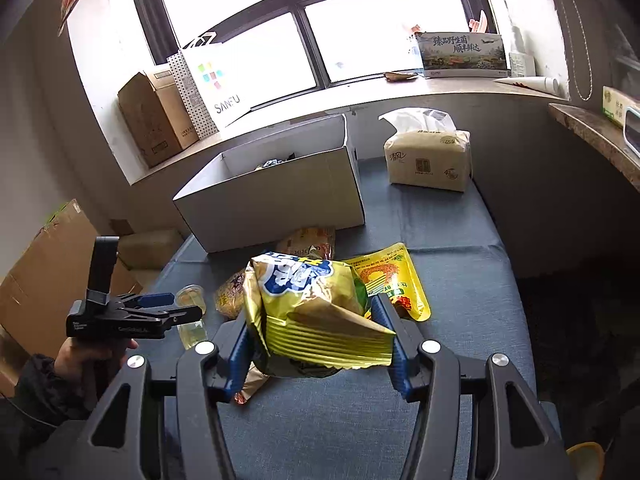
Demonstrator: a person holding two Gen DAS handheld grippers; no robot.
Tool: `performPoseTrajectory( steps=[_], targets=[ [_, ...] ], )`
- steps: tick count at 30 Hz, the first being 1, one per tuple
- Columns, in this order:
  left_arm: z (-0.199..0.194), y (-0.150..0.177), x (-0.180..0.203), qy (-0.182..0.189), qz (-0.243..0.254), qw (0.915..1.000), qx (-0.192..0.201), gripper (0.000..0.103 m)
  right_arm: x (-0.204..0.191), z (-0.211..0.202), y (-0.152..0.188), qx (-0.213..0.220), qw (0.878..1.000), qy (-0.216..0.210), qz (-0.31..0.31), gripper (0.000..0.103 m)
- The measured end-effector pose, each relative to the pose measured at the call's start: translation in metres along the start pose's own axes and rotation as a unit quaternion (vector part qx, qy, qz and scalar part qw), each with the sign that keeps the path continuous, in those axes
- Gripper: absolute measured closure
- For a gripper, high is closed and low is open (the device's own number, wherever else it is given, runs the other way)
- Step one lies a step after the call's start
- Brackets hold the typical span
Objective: Organize snacks
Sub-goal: 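Grasp the yellow chip bag with the right tool while the left grasps a jelly cup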
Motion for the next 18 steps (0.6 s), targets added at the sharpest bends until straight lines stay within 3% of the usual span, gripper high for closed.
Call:
performPoseTrajectory(
  steps=[2, 6, 7, 10, 18],
  targets=[
    [0.002, -0.001, -0.004, 0.004, -0.005, 1.0, 0.004, 0.003, -0.001, 0.001, 0.003, -0.003, 1.0, 0.001, -0.002, 0.043],
    [0.002, -0.003, -0.011, 0.009, -0.009, 0.9998, 0.016, 0.05, -0.007, 0.009, 0.01, -0.014, 1.0, -0.004, -0.008, 0.043],
    [0.001, -0.003, -0.012, 0.016, -0.013, 0.9997, 0.016, 0.056, -0.01, 0.01, 0.011, -0.015, 1.0, -0.005, -0.011, 0.043],
    [-0.007, -0.004, -0.011, 0.019, -0.008, 0.9992, 0.034, 0.063, -0.013, 0.011, 0.013, -0.018, 1.0, -0.008, -0.018, 0.043],
    [-0.071, -0.028, 0.012, 0.042, 0.024, 0.9913, 0.123, 0.064, -0.023, 0.012, 0.005, -0.012, 1.0, -0.015, -0.024, 0.043]
  ],
)
Point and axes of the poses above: each gripper's, at about its wrist camera, not at the fingertips, and z roughly the way its jaws point, x to its right, y to its underside, the point moved 6 cm from there along z, roughly the way its jaws point, and after that the axes turned 14 degrees about y, right-handed, at the moved point
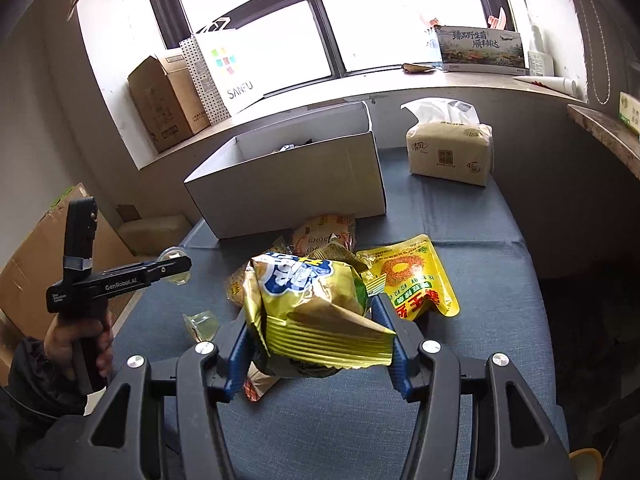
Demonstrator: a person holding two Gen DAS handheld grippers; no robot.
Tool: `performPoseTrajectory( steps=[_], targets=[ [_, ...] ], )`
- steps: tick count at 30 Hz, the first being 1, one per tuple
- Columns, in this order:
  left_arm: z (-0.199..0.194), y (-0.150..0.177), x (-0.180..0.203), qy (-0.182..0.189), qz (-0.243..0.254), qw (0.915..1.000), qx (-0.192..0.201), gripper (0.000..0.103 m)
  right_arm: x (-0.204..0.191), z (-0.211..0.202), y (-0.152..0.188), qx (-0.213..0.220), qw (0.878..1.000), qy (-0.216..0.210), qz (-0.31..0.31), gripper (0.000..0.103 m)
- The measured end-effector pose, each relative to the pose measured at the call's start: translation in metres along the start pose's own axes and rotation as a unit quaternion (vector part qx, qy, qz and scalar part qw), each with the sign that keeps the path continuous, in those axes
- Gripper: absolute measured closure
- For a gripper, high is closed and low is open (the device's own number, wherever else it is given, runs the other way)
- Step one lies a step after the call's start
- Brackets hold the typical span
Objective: Organize snacks
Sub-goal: 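Grasp the yellow chip bag with the right tool while the left grasps a jelly cup, then drop the chip bag in the box with the right tool while the left drops the jelly cup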
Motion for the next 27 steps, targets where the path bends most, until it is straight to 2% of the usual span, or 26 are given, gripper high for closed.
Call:
performPoseTrajectory(
  steps=[4, 10, 14, 16, 20, 23, 24, 25, 26, 27],
  targets=[
    [-0.02, -0.053, 0.021, 0.014, 0.031, 0.998, 0.053, 0.064, -0.015, 0.003, -0.024, 0.014, 1.0, -0.016, -0.011, 0.043],
    [-0.011, -0.139, 0.023, 0.003, 0.056, 0.9941, 0.093, 0.064, -0.049, 0.016, -0.104, 0.063, 0.997, -0.037, -0.032, 0.043],
    [0.012, -0.18, 0.01, -0.007, 0.054, 0.9948, 0.087, 0.064, -0.059, 0.045, -0.161, 0.072, 0.996, -0.043, -0.013, 0.043],
    [0.028, -0.192, 0.002, -0.012, 0.047, 0.996, 0.075, 0.064, -0.06, 0.065, -0.184, 0.068, 0.997, -0.033, -0.004, 0.043],
    [0.057, -0.203, -0.02, -0.026, 0.019, 0.9977, 0.059, 0.063, -0.06, 0.109, -0.216, 0.043, 0.998, -0.029, 0.023, 0.043],
    [0.071, -0.203, -0.031, -0.044, 0.015, 0.9976, 0.051, 0.062, -0.061, 0.132, -0.228, 0.044, 0.999, -0.001, 0.013, 0.041],
    [0.076, -0.202, -0.037, -0.053, 0.009, 0.9976, 0.045, 0.06, -0.061, 0.139, -0.23, 0.04, 0.999, 0.001, 0.011, 0.04],
    [0.079, -0.2, -0.044, -0.059, -0.004, 0.9976, 0.037, 0.043, -0.06, 0.146, -0.232, 0.033, 0.999, 0.007, 0.013, 0.034],
    [0.08, -0.198, -0.051, -0.066, -0.02, 0.9971, 0.033, 0.027, -0.058, 0.152, -0.232, 0.025, 0.999, 0.012, 0.02, 0.017],
    [0.08, -0.196, -0.057, -0.073, -0.032, 0.9963, 0.033, 0.0, -0.056, 0.157, -0.232, 0.015, 0.999, 0.007, 0.028, 0.009]
  ],
)
Point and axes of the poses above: each gripper's, at about its wrist camera, not at the fingertips, and z roughly the way its jaws point, x to its right, y to its underside, the point moved 6 cm from there along z, roughly the way its jaws point, and after that the axes turned 14 degrees about y, right-handed, at the moved point
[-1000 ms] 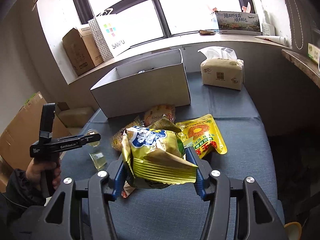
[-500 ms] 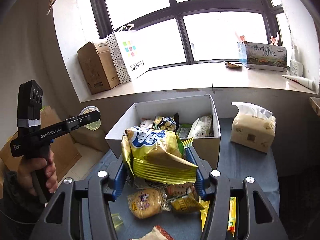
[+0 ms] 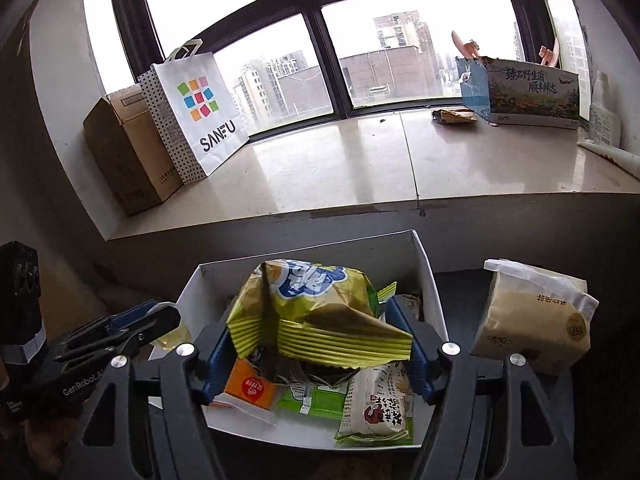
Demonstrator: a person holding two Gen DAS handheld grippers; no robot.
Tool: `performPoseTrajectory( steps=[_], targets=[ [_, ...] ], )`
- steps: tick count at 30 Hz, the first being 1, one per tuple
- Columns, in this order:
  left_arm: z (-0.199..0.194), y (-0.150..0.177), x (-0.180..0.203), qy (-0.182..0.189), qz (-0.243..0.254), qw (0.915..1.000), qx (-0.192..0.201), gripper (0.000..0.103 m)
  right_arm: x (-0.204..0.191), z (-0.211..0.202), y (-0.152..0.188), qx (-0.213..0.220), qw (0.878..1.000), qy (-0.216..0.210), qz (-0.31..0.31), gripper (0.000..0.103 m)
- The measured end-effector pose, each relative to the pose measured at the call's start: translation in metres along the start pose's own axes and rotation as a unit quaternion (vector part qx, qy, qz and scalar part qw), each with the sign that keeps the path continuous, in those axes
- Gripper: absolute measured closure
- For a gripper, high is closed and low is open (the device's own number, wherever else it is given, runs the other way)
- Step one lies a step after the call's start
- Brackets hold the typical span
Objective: Organize snacks
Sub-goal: 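Drop the chip bag in the box with the right tool while the left drops the jelly cup, then grasp the yellow sunflower-print pouch with the right tool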
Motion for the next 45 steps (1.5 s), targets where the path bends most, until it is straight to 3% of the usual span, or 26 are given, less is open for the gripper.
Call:
performPoseTrajectory(
  steps=[1, 4, 10, 15, 18, 23, 29, 32, 38, 43, 45],
  targets=[
    [-0.003, 0.001, -0.005, -0.004, -0.003, 0.9999, 0.009, 0.0, 0.003, 0.002, 0.0, -0.003, 1.0, 0.0, 0.008, 0.0],
    [-0.008, 0.008, -0.009, 0.013, -0.007, 0.9999, 0.008, 0.0, 0.014, -0.008, -0.003, 0.032, 0.999, 0.011, 0.023, 0.0],
    [-0.026, 0.01, 0.001, 0.007, 0.02, 0.9996, 0.017, 0.0, 0.018, -0.023, -0.003, 0.039, 0.999, 0.016, 0.011, 0.0],
    [-0.063, 0.017, 0.031, 0.054, 0.049, 0.9965, 0.039, 0.0, 0.009, -0.052, 0.005, 0.053, 0.999, -0.004, -0.008, 0.0],
    [-0.093, 0.03, 0.054, 0.073, 0.086, 0.9923, 0.051, 0.0, 0.002, -0.087, 0.014, 0.083, 0.996, -0.026, -0.024, 0.0],
    [-0.134, 0.058, 0.08, 0.093, 0.112, 0.9871, 0.067, 0.0, 0.006, -0.144, 0.038, 0.126, 0.99, -0.049, -0.042, 0.0],
    [-0.157, 0.117, 0.094, 0.105, 0.11, 0.9867, 0.056, 0.0, 0.037, -0.188, 0.082, 0.127, 0.989, -0.074, -0.004, 0.0],
    [-0.16, 0.146, 0.099, 0.102, 0.116, 0.987, 0.045, 0.0, 0.053, -0.203, 0.109, 0.132, 0.989, -0.064, 0.0, 0.0],
    [-0.156, 0.187, 0.099, 0.099, 0.123, 0.9874, 0.008, 0.0, 0.084, -0.201, 0.177, 0.085, 0.996, -0.033, 0.006, 0.0],
    [-0.151, 0.194, 0.097, 0.092, 0.115, 0.9891, 0.001, 0.0, 0.104, -0.166, 0.221, -0.004, 1.0, 0.001, 0.002, 0.0],
    [-0.149, 0.195, 0.097, 0.094, 0.114, 0.989, -0.001, 0.0, 0.107, -0.152, 0.229, -0.019, 0.999, 0.025, -0.017, 0.0]
  ],
)
Point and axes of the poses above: each gripper's, at about its wrist camera, not at the fingertips, and z roughly the way its jaws point, x to its right, y to its underside, the point moved 6 cm from there along z, roughly the way its jaws point, and after that the axes turned 14 degrees about y, right-handed, at the moved point
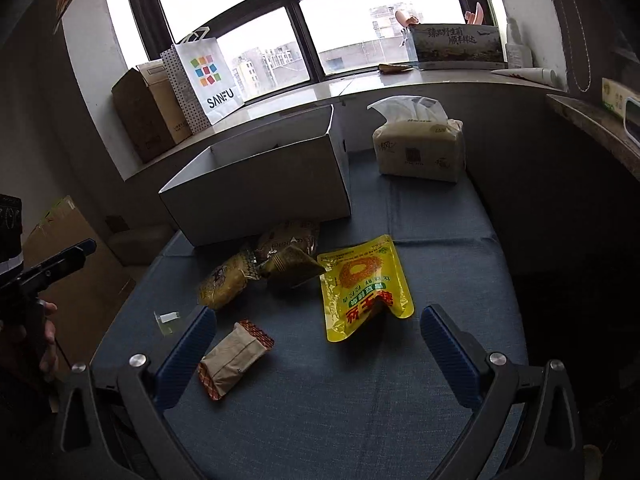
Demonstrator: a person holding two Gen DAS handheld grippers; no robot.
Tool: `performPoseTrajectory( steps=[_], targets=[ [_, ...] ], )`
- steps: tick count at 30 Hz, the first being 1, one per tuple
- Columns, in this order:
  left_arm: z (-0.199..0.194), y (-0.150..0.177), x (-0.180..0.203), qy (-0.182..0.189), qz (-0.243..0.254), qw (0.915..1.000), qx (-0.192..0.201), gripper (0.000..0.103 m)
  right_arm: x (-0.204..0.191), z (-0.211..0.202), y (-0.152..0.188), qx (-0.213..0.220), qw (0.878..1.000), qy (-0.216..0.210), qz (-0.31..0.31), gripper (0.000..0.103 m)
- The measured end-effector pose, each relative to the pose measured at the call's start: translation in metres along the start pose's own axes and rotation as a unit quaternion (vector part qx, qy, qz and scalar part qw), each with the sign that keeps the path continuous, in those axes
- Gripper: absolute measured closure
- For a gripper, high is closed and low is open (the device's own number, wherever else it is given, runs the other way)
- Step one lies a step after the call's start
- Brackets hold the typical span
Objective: Organize snacks
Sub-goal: 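Grasp the yellow sunflower-print pouch with the right tool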
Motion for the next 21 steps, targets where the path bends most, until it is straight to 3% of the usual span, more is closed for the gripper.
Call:
performPoseTrajectory(
  steps=[2, 7, 15, 18, 21],
  targets=[
    [0.001, 0.001, 0.0, 0.0, 0.0, 1.0, -0.002, 0.0, 0.001, 0.019, 0.002, -0.021, 0.999, 0.035, -0.028, 0.0],
    [0.004, 0.006, -0.002, -0.001, -0.004, 0.9999, -0.009, 0.0, -0.004, 0.066, -0.003, -0.05, 0.994, 0.06, -0.082, 0.0],
    [0.008, 0.012, -0.011, -0.002, -0.02, 0.9997, -0.017, 0.0, -0.009, 0.118, 0.0, -0.103, 0.983, 0.098, -0.117, 0.0],
    [0.011, 0.015, -0.012, -0.005, -0.022, 0.9995, -0.022, 0.0, -0.008, 0.116, 0.0, -0.103, 0.983, 0.101, -0.113, 0.029],
    [0.016, 0.019, -0.012, -0.005, -0.023, 0.9993, -0.03, 0.0, -0.011, 0.108, -0.002, -0.093, 0.983, 0.1, -0.126, 0.042]
  ],
)
Point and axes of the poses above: each gripper's, at about its wrist camera, not at the fingertips, and z roughly the way its jaws point, x to its right, y to its underside, the point moved 6 cm from there along z, roughly the way its jaws point, and after that the axes turned 14 degrees about y, right-handed, at the moved point
